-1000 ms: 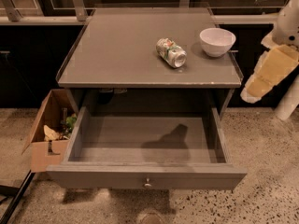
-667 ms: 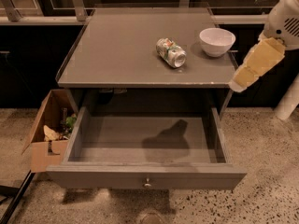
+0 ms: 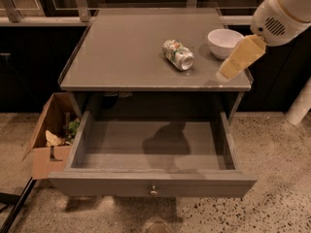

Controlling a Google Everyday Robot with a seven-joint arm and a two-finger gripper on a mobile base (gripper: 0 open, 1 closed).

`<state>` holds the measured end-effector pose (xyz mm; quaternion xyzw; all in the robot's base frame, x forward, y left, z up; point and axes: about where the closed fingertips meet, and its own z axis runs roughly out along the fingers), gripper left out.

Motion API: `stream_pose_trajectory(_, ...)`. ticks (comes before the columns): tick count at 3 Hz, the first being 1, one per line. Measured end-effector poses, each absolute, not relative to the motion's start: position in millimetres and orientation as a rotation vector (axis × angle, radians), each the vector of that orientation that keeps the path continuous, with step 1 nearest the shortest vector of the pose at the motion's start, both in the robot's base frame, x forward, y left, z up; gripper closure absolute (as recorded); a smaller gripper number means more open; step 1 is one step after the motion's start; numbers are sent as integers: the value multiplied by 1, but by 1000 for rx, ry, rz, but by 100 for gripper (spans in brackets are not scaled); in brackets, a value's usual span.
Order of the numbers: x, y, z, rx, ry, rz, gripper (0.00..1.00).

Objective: Place 7up can into top drawer

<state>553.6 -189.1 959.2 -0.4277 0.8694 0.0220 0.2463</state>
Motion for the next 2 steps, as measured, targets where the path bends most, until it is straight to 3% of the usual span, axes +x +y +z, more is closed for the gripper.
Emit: stream_pose_trajectory(2,557,-188,956,-1142,2376,64,0)
